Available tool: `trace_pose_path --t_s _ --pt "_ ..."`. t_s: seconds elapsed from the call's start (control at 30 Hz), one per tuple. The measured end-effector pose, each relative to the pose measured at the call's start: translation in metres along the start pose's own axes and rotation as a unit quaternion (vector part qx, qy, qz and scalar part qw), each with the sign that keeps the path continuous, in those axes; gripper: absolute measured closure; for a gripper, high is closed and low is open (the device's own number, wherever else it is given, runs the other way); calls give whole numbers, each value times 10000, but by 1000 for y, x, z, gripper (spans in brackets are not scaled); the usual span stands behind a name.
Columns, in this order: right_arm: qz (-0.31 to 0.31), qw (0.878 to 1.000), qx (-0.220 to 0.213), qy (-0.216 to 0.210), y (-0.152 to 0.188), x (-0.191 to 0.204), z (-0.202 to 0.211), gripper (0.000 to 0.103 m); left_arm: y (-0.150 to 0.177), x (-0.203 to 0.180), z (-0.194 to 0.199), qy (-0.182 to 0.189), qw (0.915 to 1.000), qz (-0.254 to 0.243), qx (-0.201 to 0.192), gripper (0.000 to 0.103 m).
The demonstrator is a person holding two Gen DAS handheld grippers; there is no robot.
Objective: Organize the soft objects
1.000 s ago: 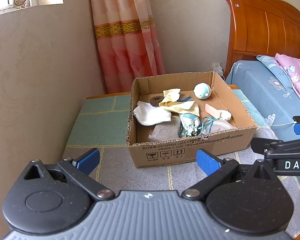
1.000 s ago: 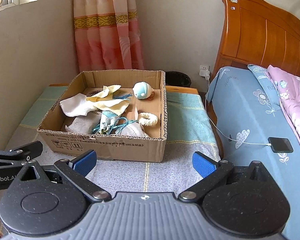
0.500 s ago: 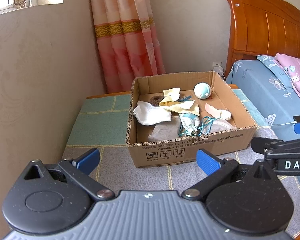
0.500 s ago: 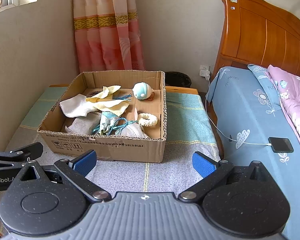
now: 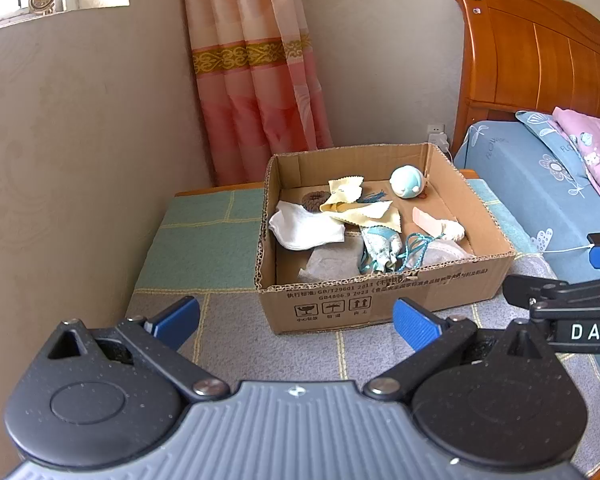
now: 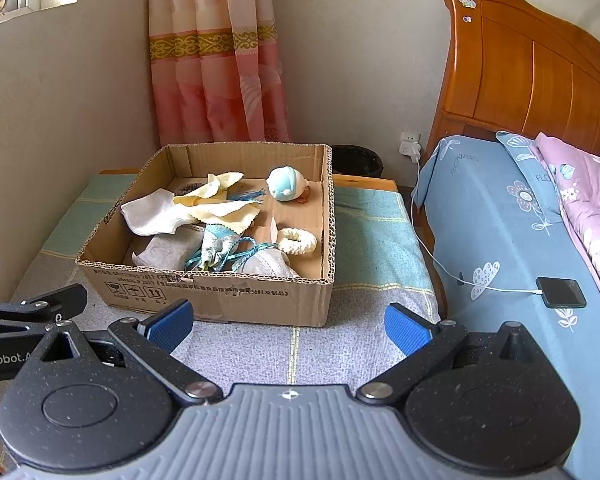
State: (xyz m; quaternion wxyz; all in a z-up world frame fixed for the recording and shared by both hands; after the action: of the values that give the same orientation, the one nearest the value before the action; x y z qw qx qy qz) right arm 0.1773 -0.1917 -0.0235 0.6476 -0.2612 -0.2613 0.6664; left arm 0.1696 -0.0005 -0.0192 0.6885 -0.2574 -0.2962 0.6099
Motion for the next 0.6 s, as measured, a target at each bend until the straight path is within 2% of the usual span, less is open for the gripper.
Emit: trace_pose_path --t_s 0.6 --pt "-1 10000 -6 -3 0 0 1 0 0 0 2 -13 10000 5 0 1"
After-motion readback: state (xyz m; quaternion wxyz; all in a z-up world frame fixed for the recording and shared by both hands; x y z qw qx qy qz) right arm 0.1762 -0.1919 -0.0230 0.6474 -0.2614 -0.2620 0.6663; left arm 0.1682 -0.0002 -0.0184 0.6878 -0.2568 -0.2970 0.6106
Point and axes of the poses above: each gripper's, at about its wrist camera, not at the fingertips, and z roughly against the way its jaws point, x to its left, y to its underside, the point moved 9 cm from there along -z, roughly the way its jaws point, and after that the axes turned 2 degrees about x, right-handed, at the moved point
